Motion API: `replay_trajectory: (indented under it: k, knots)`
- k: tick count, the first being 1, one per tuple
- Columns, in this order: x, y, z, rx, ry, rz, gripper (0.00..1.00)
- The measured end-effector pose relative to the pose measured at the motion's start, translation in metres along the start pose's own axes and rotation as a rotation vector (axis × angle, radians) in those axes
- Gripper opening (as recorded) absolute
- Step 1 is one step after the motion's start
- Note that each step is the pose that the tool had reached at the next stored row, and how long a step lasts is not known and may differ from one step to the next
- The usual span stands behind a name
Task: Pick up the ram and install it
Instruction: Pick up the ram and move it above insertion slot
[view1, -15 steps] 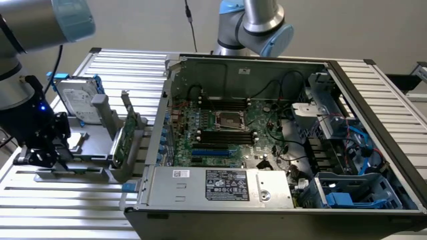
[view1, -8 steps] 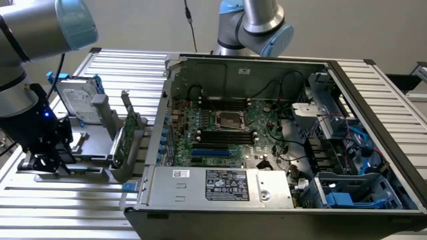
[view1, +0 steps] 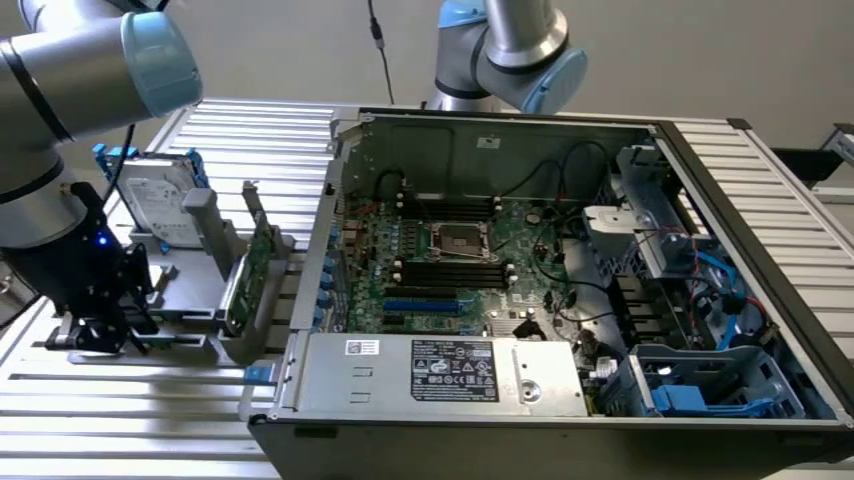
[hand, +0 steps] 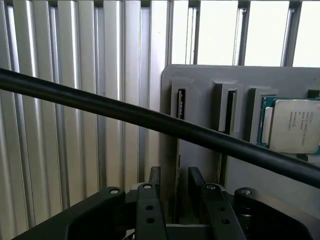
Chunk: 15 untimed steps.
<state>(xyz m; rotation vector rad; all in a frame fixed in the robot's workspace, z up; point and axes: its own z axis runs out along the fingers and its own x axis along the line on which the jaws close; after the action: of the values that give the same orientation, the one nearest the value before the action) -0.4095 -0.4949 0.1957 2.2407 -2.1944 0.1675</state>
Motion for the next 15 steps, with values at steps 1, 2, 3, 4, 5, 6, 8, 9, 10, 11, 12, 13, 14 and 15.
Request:
replay_trajectory:
  k: [1,2,3,4,5,6,8,9,10,11,12,13,14,15]
  knots:
    - [0.0000,-0.0006,0.0011,-0.0008,-0.0013,0.000,0.36]
    - [-0.0001,-0.0016,0.0018,-0.0030,-0.0030,0.000,0.36]
    - [0.0000,-0.0029,0.0024,-0.0063,-0.0052,0.000,0.36]
    - [0.0000,-0.0041,0.0031,-0.0106,-0.0077,0.000,0.36]
    - [0.0001,-0.0048,0.0037,-0.0161,-0.0100,0.000,0.36]
    - [0.0001,-0.0049,0.0041,-0.0222,-0.0112,-0.001,0.36]
    - [0.0002,-0.0049,0.0044,-0.0353,-0.0124,0.000,0.36]
    - [0.0003,-0.0049,0.0044,-0.0416,-0.0126,0.000,0.36]
    - [0.0003,-0.0048,0.0045,-0.0444,-0.0126,0.000,0.36]
    - [0.0003,-0.0049,0.0046,-0.0455,-0.0126,0.000,0.36]
    - [0.0004,-0.0053,0.0048,-0.0455,-0.0127,0.000,0.36]
    - [0.0004,-0.0057,0.0052,-0.0455,-0.0128,0.000,0.36]
    - [0.0004,-0.0061,0.0055,-0.0456,-0.0128,0.000,0.36]
    - [0.0004,-0.0065,0.0057,-0.0456,-0.0128,0.000,0.36]
